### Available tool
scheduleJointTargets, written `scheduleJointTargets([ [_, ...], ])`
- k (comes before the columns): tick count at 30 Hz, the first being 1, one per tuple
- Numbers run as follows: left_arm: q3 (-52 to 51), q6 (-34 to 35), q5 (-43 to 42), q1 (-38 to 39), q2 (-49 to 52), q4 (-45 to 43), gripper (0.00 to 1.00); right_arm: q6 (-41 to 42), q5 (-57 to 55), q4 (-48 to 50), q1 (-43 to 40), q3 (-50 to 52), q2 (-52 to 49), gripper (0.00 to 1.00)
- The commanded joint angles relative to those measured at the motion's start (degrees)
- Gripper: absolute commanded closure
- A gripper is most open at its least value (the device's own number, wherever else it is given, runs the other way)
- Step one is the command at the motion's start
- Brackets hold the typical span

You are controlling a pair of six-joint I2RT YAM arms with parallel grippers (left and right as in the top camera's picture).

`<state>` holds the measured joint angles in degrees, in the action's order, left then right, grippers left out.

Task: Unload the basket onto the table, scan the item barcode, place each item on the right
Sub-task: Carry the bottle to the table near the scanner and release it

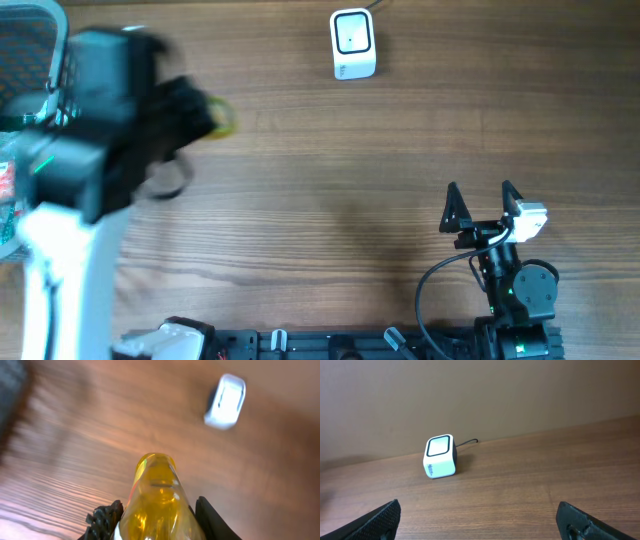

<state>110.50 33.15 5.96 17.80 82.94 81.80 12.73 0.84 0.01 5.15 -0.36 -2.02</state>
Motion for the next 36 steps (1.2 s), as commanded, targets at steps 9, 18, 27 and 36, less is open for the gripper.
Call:
scheduleJointTargets([
  [9, 0.7, 2.2, 0.1, 24.1, 28.3, -12.5, 0.91, -0.6, -0.3, 0.3, -0.2, 0.0, 0.2, 0.00],
  [18, 0.7, 2.3, 1.7, 27.1, 38.2, -19.5, 0.94, -0.6, -0.3, 0.3, -0.2, 0.0, 0.2, 0.00],
  [27, 0.7, 6.4, 2.4, 27.9, 41.7, -21.5, 0.66, -0.6, -0.3, 0.3, -0.2, 0.0, 0.2, 0.00],
  [36, 5.4, 2.5, 1.6, 25.9, 38.4, -21.1, 0.00, -0.6, -0.3, 0.3, -0.2, 0.0, 0.2, 0.00],
])
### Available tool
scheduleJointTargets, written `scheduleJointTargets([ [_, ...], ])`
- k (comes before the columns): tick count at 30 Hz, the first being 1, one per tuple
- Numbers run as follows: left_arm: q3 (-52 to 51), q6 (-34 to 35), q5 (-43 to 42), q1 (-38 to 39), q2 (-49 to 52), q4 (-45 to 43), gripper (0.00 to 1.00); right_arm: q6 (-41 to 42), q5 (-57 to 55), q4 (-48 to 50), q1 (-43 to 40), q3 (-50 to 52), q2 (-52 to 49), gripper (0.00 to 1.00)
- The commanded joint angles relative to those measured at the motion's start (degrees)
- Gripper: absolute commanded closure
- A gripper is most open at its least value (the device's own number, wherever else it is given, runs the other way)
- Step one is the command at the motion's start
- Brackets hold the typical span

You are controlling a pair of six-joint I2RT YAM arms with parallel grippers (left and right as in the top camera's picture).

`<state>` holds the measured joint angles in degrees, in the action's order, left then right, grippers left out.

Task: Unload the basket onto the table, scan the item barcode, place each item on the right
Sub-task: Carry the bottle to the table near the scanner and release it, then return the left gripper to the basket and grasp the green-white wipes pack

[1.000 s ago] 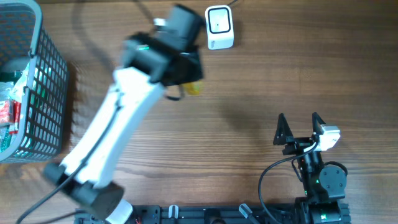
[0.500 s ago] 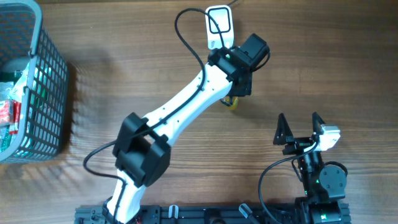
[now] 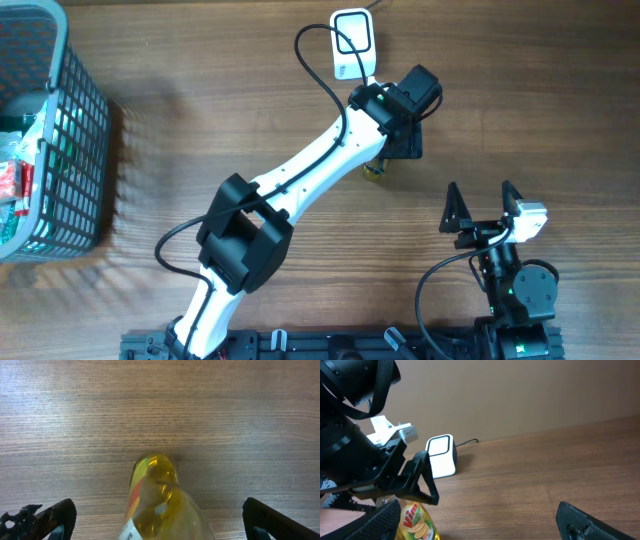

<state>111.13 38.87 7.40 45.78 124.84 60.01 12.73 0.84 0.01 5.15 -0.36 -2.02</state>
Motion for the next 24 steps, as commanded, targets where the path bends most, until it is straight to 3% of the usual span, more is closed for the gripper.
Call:
scheduleJointTargets([
  [1, 7.3, -7.4, 0.2, -3.2, -4.9, 1.8, 0.00, -0.6, -0.3, 0.3, -0.2, 0.0, 0.2, 0.00],
  [3, 13.3, -16.0, 0.3, -5.6, -7.5, 3.9, 0.00, -0.6, -0.3, 0.3, -0.2, 0.0, 0.2, 0.00],
  [6, 23.8, -18.0, 5.1, -12.0, -12.1, 11.0, 0.00, -0.6, -0.3, 0.3, -0.2, 0.0, 0.2, 0.00],
  [9, 31.4, -21.8, 8.2, -23.5, -17.0, 18.4, 0.00, -0.6, -0.3, 0.3, -0.2, 0.0, 0.2, 0.00],
  [15, 32.4, -22.0, 8.5, -52.2, -24.7, 21.7, 0.00, -0.6, -0.3, 0.3, -0.2, 0.0, 0.2, 0.00],
  [19, 31.8, -24.9, 8.5, -68.3, -23.4, 25.8, 0.00, -0.6, -0.3, 0.3, -0.2, 0.0, 0.2, 0.00],
  [24, 27.5, -32.2, 0.3, -79.3, -17.8, 28.3, 0.00, -0.6, -0.3, 0.3, -0.2, 0.0, 0.2, 0.00],
])
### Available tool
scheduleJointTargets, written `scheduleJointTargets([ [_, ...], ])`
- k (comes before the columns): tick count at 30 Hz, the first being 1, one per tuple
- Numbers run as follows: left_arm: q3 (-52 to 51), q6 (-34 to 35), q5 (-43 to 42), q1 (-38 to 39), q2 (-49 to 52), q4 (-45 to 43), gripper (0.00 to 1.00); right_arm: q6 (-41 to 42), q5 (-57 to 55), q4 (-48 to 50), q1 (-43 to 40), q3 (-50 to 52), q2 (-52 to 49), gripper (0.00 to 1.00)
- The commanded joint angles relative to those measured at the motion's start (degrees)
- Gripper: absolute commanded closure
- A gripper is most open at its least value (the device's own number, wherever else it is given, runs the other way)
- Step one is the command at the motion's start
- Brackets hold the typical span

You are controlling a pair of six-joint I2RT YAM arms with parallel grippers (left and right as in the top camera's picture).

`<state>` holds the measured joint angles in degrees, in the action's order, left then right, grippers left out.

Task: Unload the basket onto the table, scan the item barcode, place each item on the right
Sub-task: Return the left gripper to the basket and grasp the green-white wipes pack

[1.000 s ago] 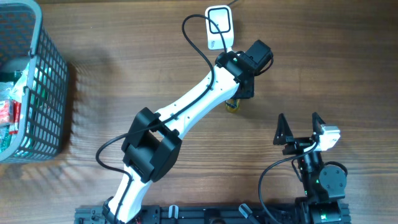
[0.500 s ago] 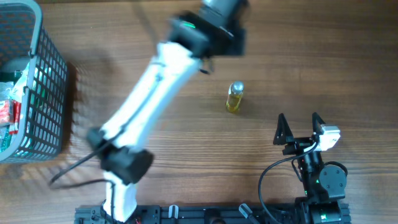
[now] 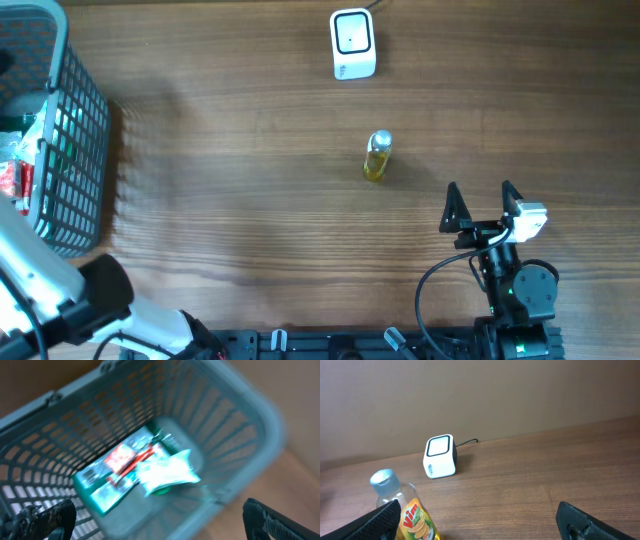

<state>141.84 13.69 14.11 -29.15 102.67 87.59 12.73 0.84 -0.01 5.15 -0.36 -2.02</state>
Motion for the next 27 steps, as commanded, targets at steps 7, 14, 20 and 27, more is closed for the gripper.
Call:
scheduleJointTargets([
  [7, -8.3, -15.2, -14.0, -9.9, 15.4, -0.2, 0.00, -0.6, -0.3, 0.3, -0.2, 0.0, 0.2, 0.00],
  [14, -18.5, -23.6, -19.0, -9.9, 19.8, -3.8, 0.00, -0.6, -0.3, 0.3, -0.2, 0.0, 0.2, 0.00],
  [20, -22.4, -28.6, -19.0, -9.8, 20.0, -12.8, 0.00, -0.6, -0.3, 0.3, -0.2, 0.0, 0.2, 0.00],
  [27, -22.5, -35.9, -19.9, -9.8, 20.0, -17.1, 0.00, -0.6, -0.3, 0.3, -0.2, 0.0, 0.2, 0.00],
])
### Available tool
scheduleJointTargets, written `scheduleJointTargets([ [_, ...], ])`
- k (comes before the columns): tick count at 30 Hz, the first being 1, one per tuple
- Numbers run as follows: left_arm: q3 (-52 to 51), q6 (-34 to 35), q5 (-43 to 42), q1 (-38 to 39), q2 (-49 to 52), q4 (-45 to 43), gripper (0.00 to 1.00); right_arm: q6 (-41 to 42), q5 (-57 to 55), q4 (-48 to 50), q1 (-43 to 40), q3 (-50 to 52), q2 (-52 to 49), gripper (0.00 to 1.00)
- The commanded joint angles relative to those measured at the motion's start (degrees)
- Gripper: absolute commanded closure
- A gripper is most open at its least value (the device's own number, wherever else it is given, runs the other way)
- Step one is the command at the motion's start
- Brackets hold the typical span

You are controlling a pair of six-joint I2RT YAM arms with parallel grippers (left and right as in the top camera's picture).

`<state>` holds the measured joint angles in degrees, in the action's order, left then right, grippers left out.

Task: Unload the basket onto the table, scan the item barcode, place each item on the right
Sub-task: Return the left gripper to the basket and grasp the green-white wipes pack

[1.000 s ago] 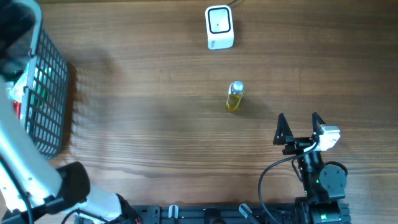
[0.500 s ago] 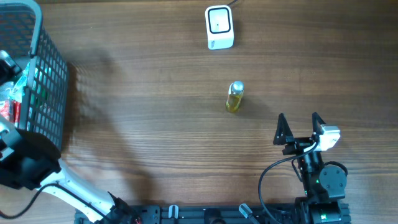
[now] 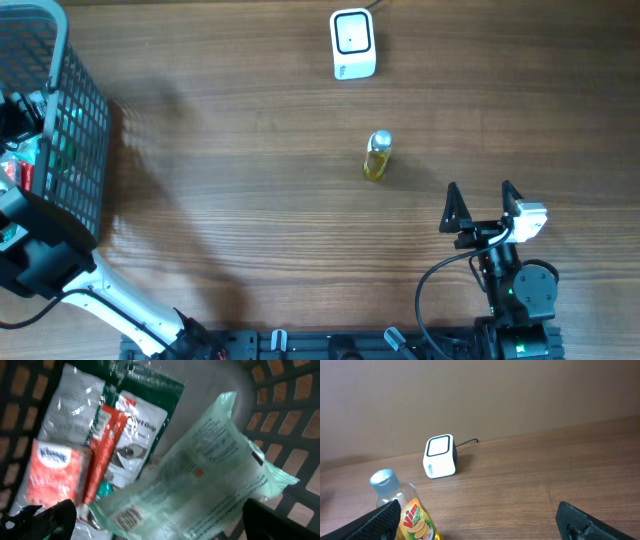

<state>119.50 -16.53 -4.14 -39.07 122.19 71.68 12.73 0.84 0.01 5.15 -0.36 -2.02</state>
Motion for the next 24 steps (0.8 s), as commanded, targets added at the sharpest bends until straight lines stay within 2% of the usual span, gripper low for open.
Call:
scheduleJointTargets([
  [1, -0.3, -6.6, -2.4, 0.1, 0.5, -1.4, 0.00, -0.6, -0.3, 0.3, -0.2, 0.0, 0.2, 0.00],
  [7, -0.4, -10.3, -4.9, 0.1, 0.6, -2.1, 0.00, -0.6, -0.3, 0.3, -0.2, 0.0, 0.2, 0.00],
  [17, -0.5, -10.3, -6.0, 0.2, 4.4, -0.3, 0.00, -0.6, -0.3, 0.3, -0.2, 0.0, 0.2, 0.00],
  [23, -0.5, -9.9, -4.6, 0.2, 4.6, 2.3, 0.00, -0.6, -0.3, 0.3, -0.2, 0.0, 0.2, 0.00],
  [24, -0.5, -8.3, -3.3, 0.2, 4.6, 2.5, 0.00, -0.6, -0.3, 0.3, -0.2, 0.0, 0.2, 0.00],
])
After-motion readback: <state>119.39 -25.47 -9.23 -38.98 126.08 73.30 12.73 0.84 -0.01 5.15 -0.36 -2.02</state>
